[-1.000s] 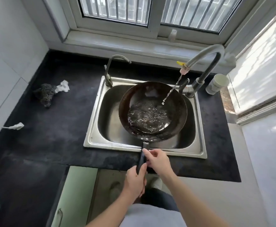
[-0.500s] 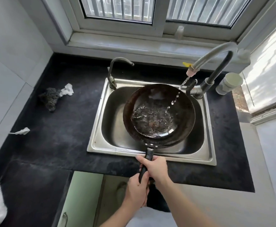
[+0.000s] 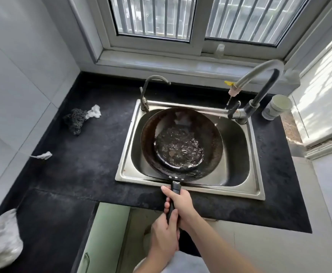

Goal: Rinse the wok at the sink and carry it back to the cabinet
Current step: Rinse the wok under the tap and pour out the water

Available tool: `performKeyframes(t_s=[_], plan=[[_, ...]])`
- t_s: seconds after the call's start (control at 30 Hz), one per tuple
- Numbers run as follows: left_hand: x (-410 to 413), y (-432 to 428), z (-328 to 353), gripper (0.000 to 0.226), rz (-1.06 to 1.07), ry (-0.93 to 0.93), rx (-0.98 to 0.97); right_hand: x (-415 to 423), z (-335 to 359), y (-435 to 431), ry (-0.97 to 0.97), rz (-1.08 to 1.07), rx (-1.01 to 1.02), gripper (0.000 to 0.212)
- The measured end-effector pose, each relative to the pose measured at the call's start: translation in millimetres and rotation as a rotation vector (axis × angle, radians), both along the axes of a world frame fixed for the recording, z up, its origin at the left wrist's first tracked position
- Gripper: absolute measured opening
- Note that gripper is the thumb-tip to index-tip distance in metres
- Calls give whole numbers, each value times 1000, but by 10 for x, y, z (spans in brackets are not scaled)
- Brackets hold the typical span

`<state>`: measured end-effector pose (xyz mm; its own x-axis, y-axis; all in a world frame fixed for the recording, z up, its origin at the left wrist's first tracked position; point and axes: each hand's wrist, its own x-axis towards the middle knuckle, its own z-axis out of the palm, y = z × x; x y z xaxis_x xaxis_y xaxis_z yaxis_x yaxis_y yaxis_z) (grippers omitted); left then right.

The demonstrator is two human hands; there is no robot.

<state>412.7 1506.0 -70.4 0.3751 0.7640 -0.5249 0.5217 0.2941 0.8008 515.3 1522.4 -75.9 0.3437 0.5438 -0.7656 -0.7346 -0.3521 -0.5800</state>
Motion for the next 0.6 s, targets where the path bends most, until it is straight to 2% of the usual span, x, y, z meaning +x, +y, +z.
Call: performKeyframes(t_s=[0.17,0.43,0.6], plan=[[-99,-16,50,50,8,-32,5,-100,87,3,11,-25,23,15],[-147,-38,36,47,-25,-85,-46,-102,107,-87,-111,-40,40,18],[-178,34,93,45,-44,-89,-31,-126,137,-33,-93,-43,36,17]])
